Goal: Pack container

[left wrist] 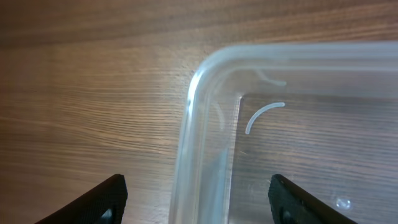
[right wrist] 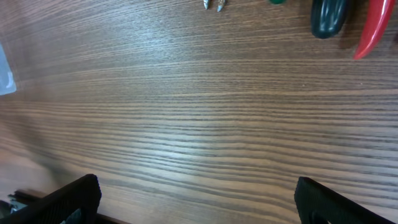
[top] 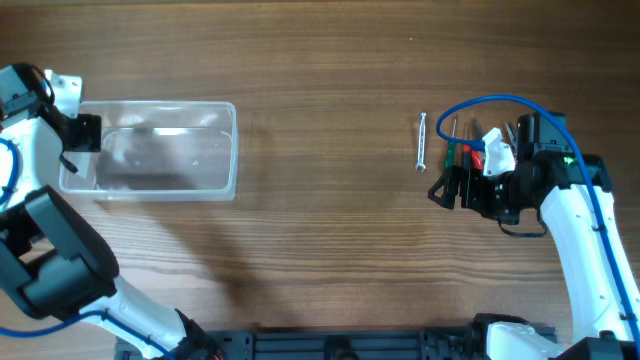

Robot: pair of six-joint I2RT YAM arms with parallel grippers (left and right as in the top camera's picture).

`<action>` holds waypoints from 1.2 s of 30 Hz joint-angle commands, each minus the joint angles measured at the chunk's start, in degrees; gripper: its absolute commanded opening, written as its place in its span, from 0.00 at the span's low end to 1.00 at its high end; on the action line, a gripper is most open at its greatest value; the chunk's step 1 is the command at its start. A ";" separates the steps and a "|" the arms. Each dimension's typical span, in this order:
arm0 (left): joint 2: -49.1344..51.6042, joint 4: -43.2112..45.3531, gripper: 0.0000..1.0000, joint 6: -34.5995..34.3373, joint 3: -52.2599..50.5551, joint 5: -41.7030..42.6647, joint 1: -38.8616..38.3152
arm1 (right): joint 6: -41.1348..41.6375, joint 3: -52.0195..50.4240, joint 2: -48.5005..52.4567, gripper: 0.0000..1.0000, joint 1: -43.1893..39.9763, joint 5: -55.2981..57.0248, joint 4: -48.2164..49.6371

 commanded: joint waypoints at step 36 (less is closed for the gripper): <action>-19.15 -17.35 0.04 -22.23 0.66 14.67 -17.11 | 4.31 0.83 0.59 0.87 -0.28 0.85 5.27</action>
